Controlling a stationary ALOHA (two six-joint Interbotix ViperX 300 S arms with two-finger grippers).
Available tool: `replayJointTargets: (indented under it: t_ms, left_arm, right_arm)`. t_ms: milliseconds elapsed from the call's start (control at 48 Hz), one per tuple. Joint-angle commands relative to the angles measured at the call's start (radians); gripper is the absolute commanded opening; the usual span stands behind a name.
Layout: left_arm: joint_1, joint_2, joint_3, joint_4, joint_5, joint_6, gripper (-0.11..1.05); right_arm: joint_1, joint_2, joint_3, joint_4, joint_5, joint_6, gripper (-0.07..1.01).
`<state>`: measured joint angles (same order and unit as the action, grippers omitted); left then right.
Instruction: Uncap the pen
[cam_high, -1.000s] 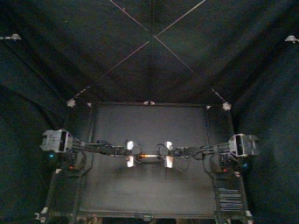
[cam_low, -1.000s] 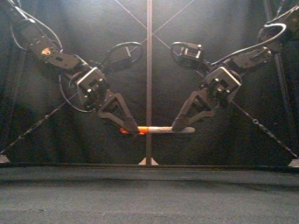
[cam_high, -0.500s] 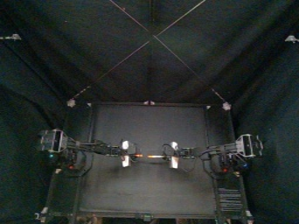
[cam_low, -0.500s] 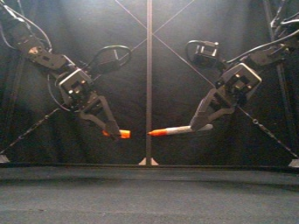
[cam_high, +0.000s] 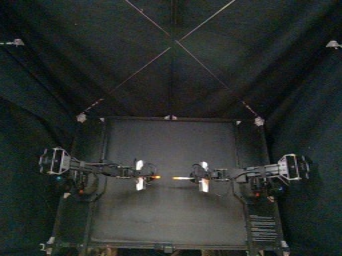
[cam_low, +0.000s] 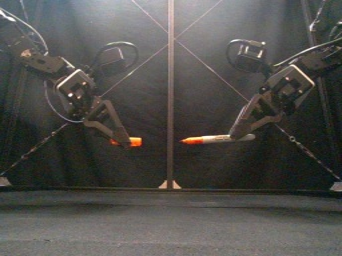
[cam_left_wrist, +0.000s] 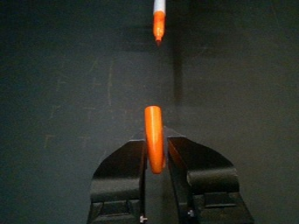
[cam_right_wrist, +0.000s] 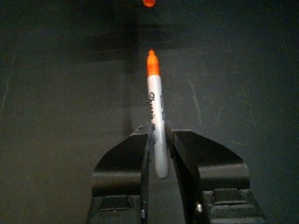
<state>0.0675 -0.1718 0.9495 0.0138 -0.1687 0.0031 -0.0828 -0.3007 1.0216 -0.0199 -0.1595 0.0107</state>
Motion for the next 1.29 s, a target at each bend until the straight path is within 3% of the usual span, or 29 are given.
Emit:
replayJointTargets:
  t_ms: [21, 312, 1292]
  left_arm:
    - [-0.002, -0.028, 0.002, 0.000, -0.025, 0.0015, 0.51]
    - [-0.003, -0.034, 0.009, -0.002, -0.054, 0.0031, 0.51]
    - [-0.005, -0.034, 0.012, -0.002, -0.054, 0.0015, 0.51]
  right_arm:
    - [-0.005, -0.037, 0.005, 0.002, -0.034, -0.002, 0.56]
    - [-0.005, -0.046, 0.038, 0.002, -0.101, -0.002, 0.56]
    - [-0.008, -0.046, 0.040, 0.000, -0.100, -0.002, 0.56]
